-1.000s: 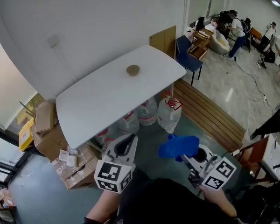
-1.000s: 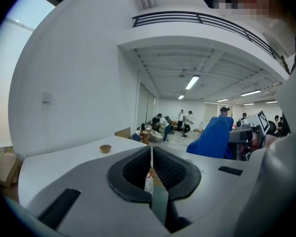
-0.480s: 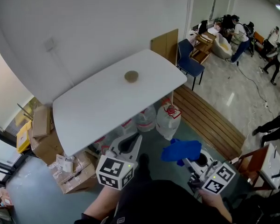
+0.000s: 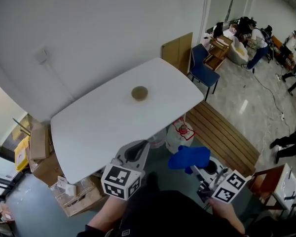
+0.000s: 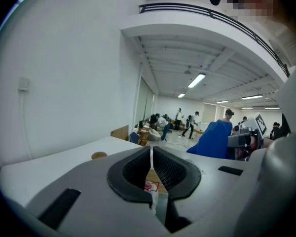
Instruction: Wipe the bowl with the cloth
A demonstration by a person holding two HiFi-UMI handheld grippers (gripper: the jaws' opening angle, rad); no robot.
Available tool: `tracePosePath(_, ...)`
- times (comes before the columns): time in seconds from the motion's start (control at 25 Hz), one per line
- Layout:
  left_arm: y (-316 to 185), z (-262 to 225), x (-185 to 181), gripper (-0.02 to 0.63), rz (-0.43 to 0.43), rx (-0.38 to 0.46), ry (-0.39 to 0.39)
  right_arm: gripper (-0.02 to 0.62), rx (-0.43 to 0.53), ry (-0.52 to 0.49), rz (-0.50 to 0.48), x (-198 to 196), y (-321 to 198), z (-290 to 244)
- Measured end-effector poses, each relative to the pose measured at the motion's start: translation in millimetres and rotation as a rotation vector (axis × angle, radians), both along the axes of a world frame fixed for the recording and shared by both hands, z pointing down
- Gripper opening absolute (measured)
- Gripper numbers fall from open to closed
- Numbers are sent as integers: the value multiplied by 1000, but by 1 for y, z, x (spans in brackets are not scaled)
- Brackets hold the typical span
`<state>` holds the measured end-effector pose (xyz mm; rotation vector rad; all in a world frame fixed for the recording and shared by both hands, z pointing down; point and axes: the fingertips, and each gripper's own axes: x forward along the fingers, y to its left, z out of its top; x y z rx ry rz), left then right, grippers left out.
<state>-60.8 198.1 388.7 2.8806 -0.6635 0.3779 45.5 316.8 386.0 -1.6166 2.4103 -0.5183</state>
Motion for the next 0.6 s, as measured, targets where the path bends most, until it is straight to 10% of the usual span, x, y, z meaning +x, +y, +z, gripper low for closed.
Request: tracePosePath(0.6,-151,14,24,26,-2,-39,2,80,-39,12,-75,9,-176,2)
